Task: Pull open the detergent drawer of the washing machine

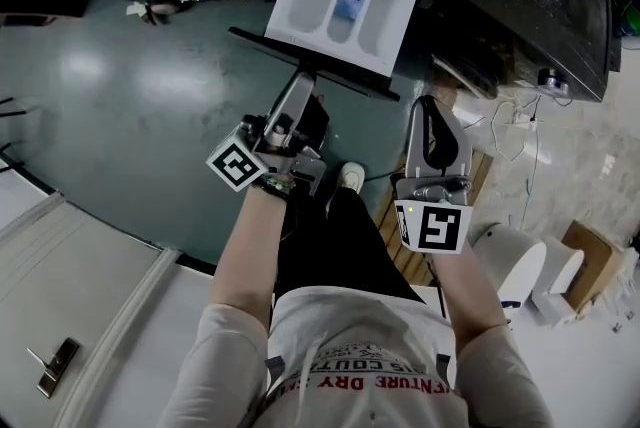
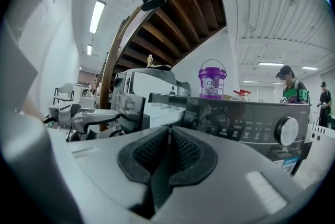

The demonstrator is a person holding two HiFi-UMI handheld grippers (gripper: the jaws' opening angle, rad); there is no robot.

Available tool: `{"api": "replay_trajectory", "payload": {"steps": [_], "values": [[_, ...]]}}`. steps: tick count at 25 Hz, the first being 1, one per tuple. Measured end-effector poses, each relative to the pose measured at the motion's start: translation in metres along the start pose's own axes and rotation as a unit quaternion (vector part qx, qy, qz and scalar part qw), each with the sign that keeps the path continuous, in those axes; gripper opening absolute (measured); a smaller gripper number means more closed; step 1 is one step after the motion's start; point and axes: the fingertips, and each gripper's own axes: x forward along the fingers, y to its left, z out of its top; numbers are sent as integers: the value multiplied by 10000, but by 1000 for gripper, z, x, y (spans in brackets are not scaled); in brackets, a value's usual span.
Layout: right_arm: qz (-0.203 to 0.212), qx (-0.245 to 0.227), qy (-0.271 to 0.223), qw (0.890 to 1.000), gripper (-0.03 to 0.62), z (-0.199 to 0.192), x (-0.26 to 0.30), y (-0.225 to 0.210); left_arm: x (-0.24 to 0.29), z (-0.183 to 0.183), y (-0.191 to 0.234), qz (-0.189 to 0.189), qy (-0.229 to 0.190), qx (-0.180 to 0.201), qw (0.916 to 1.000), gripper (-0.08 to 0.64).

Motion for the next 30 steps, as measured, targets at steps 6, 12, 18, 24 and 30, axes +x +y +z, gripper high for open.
{"api": "replay_trajectory", "payload": {"steps": [6, 12, 18, 24, 30], "values": [[17, -27, 3, 10000, 0, 1, -8, -1, -4, -4, 2, 260, -25, -4, 9997, 204], [155, 119, 9, 9998, 0, 16, -17, 8, -12, -18, -14, 462, 120, 226, 9986, 225], [291, 16, -106, 9995, 0, 32, -30, 4, -16, -26, -42, 939, 661, 1370, 9839, 132], [239, 241, -220, 9992, 0, 66, -38, 2, -7, -28, -90, 967, 999, 2203, 9655, 0], [430, 383, -234, 9981, 0, 96, -53, 0, 3, -28, -141, 853, 1214, 2814, 9480, 0]]}}
